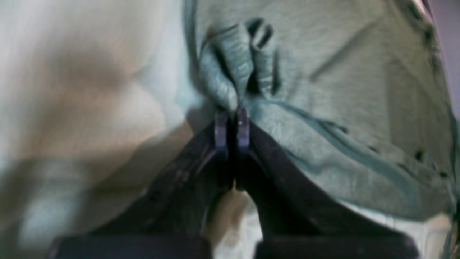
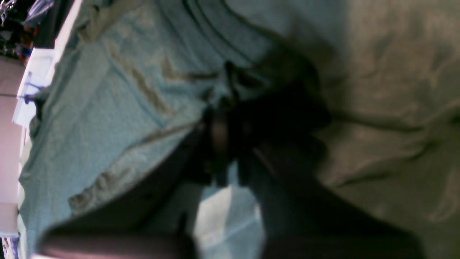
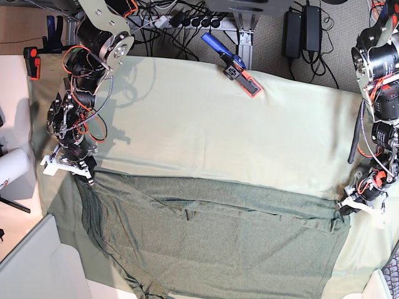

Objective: Fold the T-shirt properly

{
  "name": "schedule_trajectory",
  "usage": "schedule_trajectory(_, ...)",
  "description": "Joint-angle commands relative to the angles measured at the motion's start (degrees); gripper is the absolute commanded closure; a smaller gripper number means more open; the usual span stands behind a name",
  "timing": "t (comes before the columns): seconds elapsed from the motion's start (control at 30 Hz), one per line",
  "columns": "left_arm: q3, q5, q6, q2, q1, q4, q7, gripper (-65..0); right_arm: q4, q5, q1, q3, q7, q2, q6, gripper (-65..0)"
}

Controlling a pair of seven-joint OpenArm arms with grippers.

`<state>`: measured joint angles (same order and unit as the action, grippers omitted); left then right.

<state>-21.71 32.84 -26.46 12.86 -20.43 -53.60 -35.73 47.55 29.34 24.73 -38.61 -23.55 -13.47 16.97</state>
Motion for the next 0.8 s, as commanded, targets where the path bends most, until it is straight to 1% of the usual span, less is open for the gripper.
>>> schedule_trajectory(0.0, 0.1, 1.8, -4.1, 0.5, -1.5, -0.8, 1.0, 0.0, 0.9, 0.6, 1.6, 0.0, 1.3, -1.0, 1.5, 0.0)
schedule_trajectory(0.13, 0.0, 6.4, -11.5, 1.1, -1.5, -0.8, 0.3, 0.0, 0.9, 0.7, 1.6, 0.0, 0.6, -1.0, 1.5, 0.0)
schedule_trajectory(0.2, 0.0, 9.3, -13.3, 2.0, -1.5, -0.8, -1.7, 0.0, 0.9, 0.8, 1.6, 0.0, -0.5, -1.2, 1.6, 0.0)
schedule_trajectory(0.33, 0.0, 15.6, -13.5, 3.4, -1.5, -0.9, -7.9, 0.0, 1.0, 5.0, 1.4, 0.0, -4.2, -2.9, 3.0, 0.0)
schedule_trajectory(0.4, 0.0, 17.3, -13.5, 3.7, -1.5, -0.9, -9.4, 0.0, 1.0, 6.7, 1.4, 0.0, -6.0, -3.8, 3.0, 0.0)
schedule_trajectory(0.57, -0.4, 18.3, -13.5, 4.8, -1.5, -0.9, -9.6, 0.0, 1.6, 9.5, 1.4, 0.0, -9.9, -5.9, 3.0, 0.0)
schedule_trajectory(0.77, -2.8, 20.2, -13.5, 7.1, -1.5, -1.2, -11.2, 0.0, 2.6, 11.0, 1.4, 0.0, -14.4, -7.7, 3.0, 0.0)
